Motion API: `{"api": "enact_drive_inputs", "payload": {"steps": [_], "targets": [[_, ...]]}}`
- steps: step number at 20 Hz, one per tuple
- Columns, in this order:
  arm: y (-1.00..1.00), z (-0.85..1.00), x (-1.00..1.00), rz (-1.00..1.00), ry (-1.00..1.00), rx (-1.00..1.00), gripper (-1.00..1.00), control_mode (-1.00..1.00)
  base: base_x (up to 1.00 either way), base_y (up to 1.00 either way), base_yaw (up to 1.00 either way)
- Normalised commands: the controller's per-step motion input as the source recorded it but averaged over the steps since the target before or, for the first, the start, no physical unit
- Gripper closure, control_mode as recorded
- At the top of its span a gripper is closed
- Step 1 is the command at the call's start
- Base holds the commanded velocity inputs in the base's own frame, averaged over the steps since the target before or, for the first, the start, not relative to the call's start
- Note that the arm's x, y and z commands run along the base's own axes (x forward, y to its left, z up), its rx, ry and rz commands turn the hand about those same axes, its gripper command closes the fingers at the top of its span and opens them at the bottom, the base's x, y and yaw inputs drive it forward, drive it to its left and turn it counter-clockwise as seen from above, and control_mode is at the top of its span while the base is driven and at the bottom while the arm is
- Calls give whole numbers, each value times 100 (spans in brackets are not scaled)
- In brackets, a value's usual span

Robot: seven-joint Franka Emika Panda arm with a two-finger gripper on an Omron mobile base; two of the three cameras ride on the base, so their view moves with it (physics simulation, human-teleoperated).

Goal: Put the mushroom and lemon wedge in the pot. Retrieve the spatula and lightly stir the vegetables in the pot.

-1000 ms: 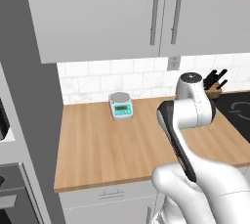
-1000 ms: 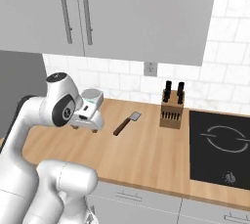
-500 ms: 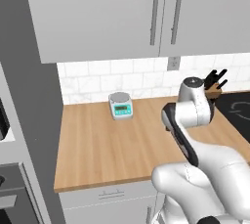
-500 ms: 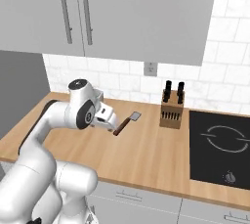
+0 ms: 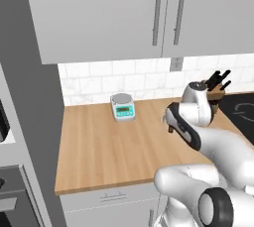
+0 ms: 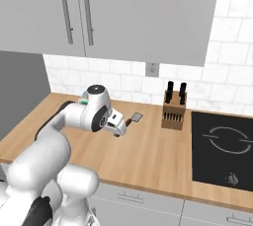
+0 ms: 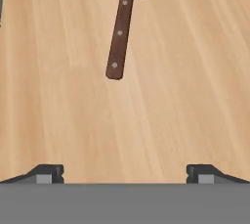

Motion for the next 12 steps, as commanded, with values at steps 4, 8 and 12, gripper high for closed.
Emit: {"api": "enact_drive_inputs", "payload": {"steps": [4,8,12], "targets": [[0,-38,48,0,5,2,-100,-100,0,0,0],[0,-35,48,-2,6,0,-100,-100,0,0,0],[0,-35,45,-2,2,0,-100,-100,0,0,0]]}}
